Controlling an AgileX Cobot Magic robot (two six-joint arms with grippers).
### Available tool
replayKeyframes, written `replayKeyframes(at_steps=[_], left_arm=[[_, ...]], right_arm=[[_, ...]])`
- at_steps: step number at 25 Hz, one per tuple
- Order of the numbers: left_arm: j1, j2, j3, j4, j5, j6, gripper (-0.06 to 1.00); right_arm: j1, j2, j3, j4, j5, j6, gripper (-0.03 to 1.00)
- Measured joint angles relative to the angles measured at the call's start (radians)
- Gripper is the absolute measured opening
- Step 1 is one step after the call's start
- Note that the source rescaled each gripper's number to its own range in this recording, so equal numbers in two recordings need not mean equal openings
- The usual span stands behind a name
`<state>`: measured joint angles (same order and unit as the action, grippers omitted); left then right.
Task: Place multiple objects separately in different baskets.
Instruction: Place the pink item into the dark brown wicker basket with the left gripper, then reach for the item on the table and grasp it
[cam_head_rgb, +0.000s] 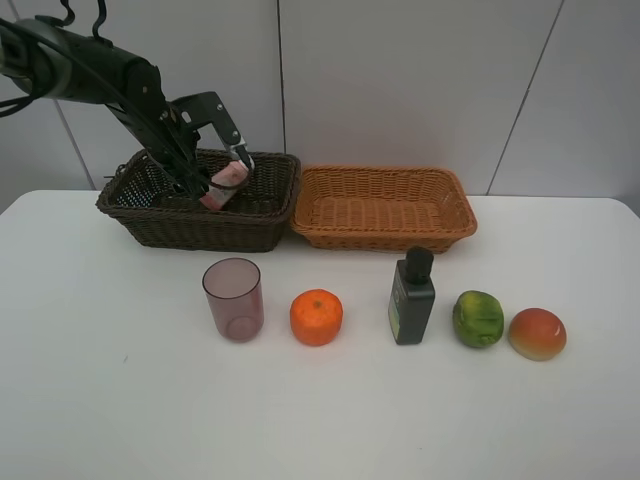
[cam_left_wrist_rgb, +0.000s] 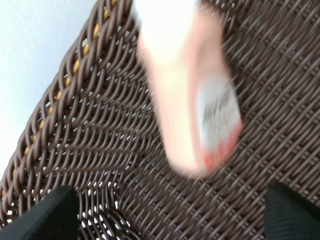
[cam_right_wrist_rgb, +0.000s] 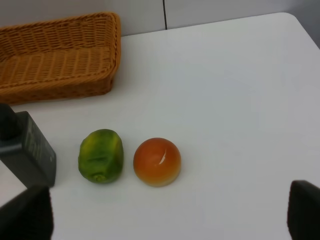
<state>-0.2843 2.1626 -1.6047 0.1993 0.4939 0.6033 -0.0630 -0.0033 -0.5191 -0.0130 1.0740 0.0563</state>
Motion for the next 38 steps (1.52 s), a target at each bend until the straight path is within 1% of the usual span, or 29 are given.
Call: replayKeyframes(at_steps=[3, 9, 15, 18, 23, 29, 31, 34, 35, 36, 38], left_arm=[[0.0, 0.0, 0.0, -0.002, -0.004, 0.0, 0.95], [0.0, 0.0, 0.0, -0.002, -0.005, -0.001, 0.96], [0.0, -0.012, 0.0, -0.005, -0.003, -0.061, 0.96], [0.0, -0.043, 0.0, -0.005, 0.026, -0.073, 0.96], [0.0, -0.133, 0.0, -0.015, 0.121, -0.079, 0.96], [-0.015, -0.254, 0.0, -0.107, 0.286, -0.083, 0.96], [-0.033, -0.289, 0.0, -0.133, 0.345, -0.085, 0.96], [-0.065, -0.335, 0.0, -0.145, 0.436, -0.096, 0.96], [-0.082, -0.349, 0.0, -0.149, 0.465, -0.099, 0.96], [-0.108, -0.365, 0.0, -0.158, 0.518, -0.102, 0.96], [-0.143, -0.373, 0.0, -0.172, 0.564, -0.102, 0.96]], right_arm=[[0.0, 0.0, 0.0, 0.0, 0.0, 0.0, 1.0], [0.0, 0.0, 0.0, 0.0, 0.0, 0.0, 1.0], [0.0, 0.0, 0.0, 0.0, 0.0, 0.0, 1.0], [0.0, 0.0, 0.0, 0.0, 0.0, 0.0, 1.0], [0.0, 0.0, 0.0, 0.0, 0.0, 0.0, 1.0], [0.0, 0.0, 0.0, 0.0, 0.0, 0.0, 1.0], [0.0, 0.0, 0.0, 0.0, 0.0, 0.0, 1.0], [0.0, 0.0, 0.0, 0.0, 0.0, 0.0, 1.0], [0.0, 0.0, 0.0, 0.0, 0.0, 0.0, 1.0], [0.0, 0.0, 0.0, 0.0, 0.0, 0.0, 1.0], [0.0, 0.0, 0.0, 0.0, 0.0, 0.0, 1.0]])
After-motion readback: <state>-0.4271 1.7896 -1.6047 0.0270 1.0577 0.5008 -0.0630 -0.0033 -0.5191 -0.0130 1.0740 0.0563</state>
